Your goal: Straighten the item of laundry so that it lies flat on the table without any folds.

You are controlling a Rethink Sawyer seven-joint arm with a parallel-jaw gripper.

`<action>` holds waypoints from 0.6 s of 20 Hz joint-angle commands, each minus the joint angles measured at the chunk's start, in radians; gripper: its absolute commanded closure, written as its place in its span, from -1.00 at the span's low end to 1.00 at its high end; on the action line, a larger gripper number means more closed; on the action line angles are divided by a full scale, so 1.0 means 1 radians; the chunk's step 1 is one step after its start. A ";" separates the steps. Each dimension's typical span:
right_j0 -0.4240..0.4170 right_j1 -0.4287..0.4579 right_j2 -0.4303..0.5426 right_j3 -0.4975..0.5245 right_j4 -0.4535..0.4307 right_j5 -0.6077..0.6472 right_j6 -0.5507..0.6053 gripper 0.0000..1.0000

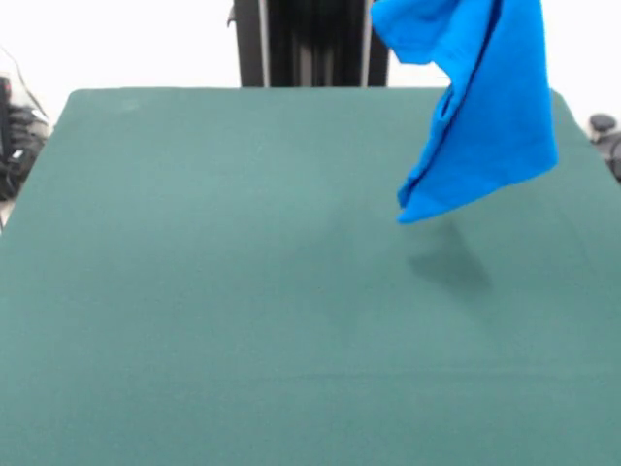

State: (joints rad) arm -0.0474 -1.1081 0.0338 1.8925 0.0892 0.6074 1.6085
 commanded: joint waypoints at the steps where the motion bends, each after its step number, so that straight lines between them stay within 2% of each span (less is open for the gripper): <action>1: 0.035 0.067 -0.021 0.021 0.046 0.052 0.288 1.00; 3: 0.011 0.091 -0.002 0.071 0.057 -0.046 0.263 1.00; 5: 0.006 0.086 -0.002 0.078 0.058 -0.045 0.256 1.00; 10: 0.043 0.010 -0.047 -0.040 0.033 0.210 0.288 1.00; 12: 0.048 -0.012 -0.052 -0.078 0.032 0.277 0.295 1.00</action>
State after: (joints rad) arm -0.0357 -1.1079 -0.0058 1.8745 0.1023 0.6725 1.6274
